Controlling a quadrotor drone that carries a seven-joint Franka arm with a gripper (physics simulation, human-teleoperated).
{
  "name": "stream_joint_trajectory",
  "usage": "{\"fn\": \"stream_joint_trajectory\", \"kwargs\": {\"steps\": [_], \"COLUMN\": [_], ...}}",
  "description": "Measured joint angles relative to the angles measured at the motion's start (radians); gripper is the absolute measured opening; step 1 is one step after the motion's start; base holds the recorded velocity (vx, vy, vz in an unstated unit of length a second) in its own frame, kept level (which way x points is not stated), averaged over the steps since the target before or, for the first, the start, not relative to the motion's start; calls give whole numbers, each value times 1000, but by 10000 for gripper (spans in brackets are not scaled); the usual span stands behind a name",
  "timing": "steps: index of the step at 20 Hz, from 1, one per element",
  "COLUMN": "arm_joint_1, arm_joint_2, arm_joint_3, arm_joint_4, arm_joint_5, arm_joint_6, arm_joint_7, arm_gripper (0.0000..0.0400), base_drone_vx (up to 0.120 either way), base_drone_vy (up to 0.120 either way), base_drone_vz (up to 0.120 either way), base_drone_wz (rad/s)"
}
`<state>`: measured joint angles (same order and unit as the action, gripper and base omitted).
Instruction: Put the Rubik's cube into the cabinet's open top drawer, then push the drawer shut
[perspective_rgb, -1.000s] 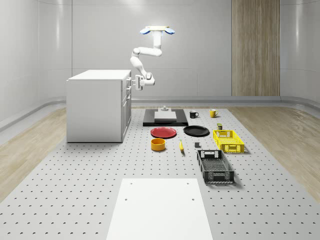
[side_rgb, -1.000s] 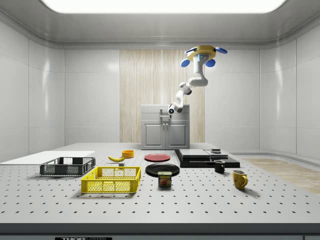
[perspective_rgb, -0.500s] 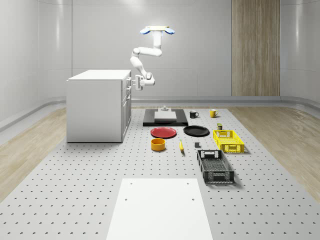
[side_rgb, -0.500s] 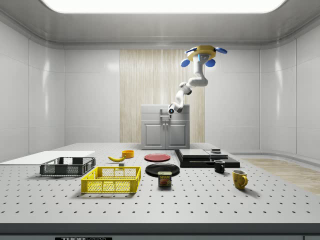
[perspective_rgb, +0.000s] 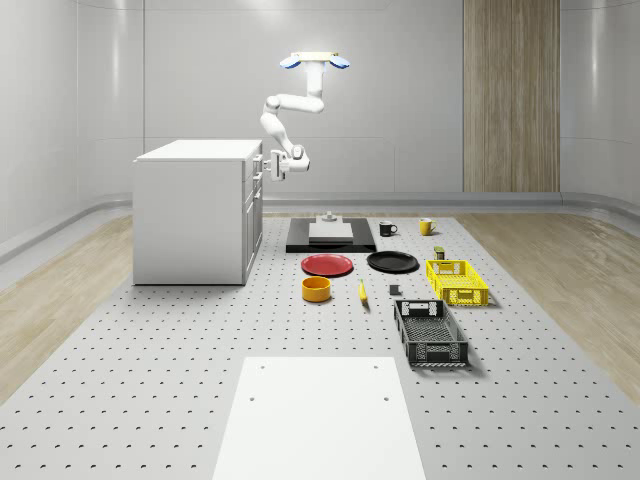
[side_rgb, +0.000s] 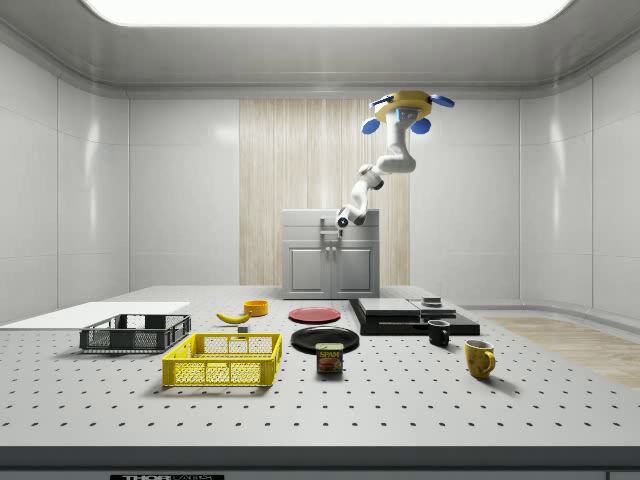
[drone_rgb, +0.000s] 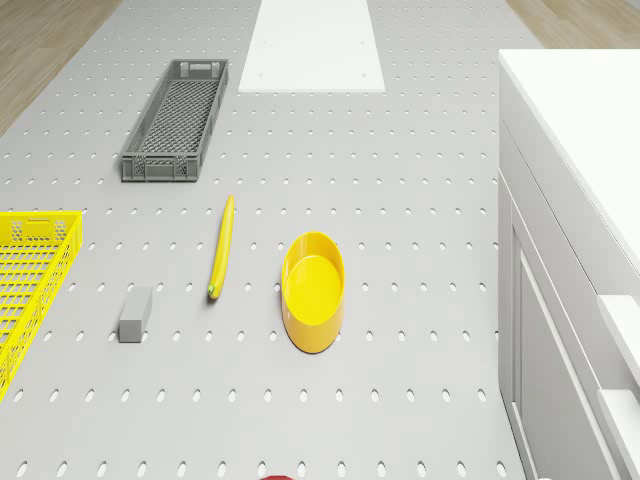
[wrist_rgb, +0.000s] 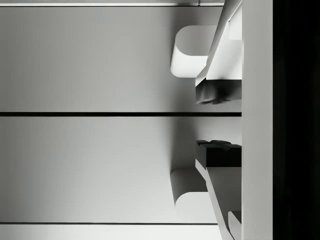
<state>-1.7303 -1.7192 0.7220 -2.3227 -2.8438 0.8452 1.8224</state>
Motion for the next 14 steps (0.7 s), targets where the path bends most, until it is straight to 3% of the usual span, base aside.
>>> {"fn": "stream_joint_trajectory", "kwargs": {"steps": [14], "arm_joint_1": [0], "arm_joint_2": [0], "arm_joint_3": [0], "arm_joint_4": [0], "arm_joint_5": [0], "arm_joint_6": [0], "arm_joint_7": [0], "arm_gripper": [105], "base_drone_vx": [0], "base_drone_vy": [0], "base_drone_vz": [0], "base_drone_wz": [0]}}
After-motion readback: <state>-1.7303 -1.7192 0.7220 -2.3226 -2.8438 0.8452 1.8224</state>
